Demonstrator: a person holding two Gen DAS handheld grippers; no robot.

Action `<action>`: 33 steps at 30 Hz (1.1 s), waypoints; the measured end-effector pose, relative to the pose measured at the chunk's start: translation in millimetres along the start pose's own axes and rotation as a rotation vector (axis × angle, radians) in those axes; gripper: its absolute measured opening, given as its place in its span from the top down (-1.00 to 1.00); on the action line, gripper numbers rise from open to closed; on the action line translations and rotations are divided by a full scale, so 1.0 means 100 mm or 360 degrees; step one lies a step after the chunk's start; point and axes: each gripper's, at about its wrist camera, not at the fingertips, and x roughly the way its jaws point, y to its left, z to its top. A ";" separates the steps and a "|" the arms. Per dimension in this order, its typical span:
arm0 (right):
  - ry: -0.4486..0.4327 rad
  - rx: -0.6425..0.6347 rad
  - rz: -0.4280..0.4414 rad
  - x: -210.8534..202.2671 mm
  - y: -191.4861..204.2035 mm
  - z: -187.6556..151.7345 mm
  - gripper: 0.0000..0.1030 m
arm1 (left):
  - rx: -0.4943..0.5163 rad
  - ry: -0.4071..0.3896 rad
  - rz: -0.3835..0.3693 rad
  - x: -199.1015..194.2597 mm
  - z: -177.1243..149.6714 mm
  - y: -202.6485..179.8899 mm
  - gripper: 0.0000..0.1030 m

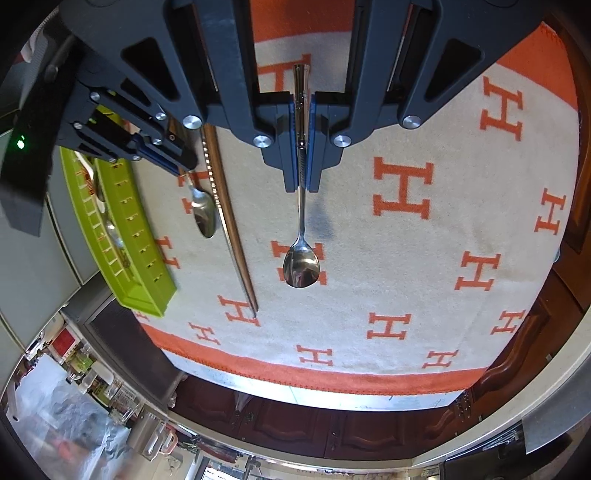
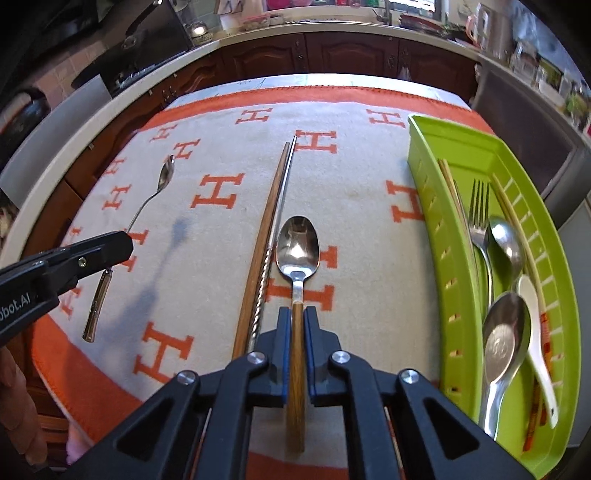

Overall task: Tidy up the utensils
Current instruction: 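Carry both steel spoons into the green tray and open both tools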

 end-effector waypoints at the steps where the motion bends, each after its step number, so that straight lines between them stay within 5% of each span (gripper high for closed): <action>1: -0.0006 0.0018 0.0020 -0.04 -0.02 -0.01 0.88 | 0.0002 -0.0010 -0.0005 -0.04 0.00 0.00 0.96; 17: -0.0200 0.0081 0.0138 -0.69 -0.10 -0.21 0.88 | 0.0078 -0.0128 0.0028 -0.61 -0.16 -0.27 0.95; 33: -0.0405 0.0249 0.0172 -1.23 -0.62 -0.32 0.88 | 0.0219 -0.0200 -0.0028 -0.99 -0.19 -0.87 0.96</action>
